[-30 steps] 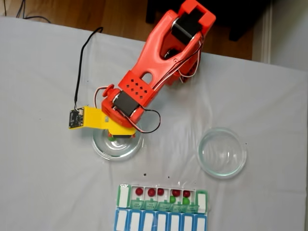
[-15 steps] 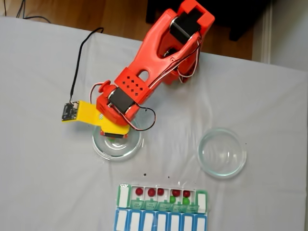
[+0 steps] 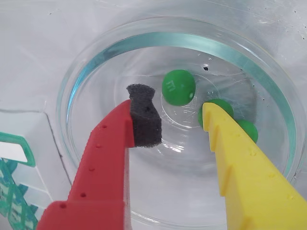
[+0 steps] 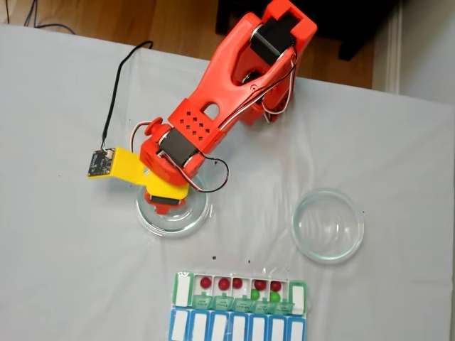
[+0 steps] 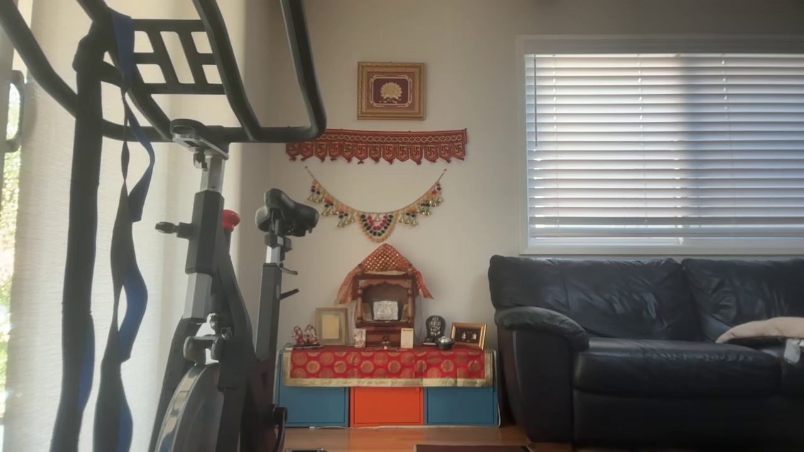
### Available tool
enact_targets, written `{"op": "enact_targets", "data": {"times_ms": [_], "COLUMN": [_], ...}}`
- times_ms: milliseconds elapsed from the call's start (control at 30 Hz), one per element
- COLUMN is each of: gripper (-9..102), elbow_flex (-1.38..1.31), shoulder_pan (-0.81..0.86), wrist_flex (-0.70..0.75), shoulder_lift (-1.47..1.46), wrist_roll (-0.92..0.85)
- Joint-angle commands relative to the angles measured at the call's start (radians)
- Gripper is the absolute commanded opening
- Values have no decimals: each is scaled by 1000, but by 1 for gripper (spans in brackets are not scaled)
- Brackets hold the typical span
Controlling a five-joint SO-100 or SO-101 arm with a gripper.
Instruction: Sort medicines into box.
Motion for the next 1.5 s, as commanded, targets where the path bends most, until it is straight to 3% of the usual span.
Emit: {"op": "enact_targets", "data": {"times_ms": [0,1467], "gripper": [23,24], "elbow_flex": [-3,72], "shoulder_pan": [14,-17], "wrist_flex": [-34,-141], "shoulder_lift": [41,-21], "wrist_roll": [-17,-67]}}
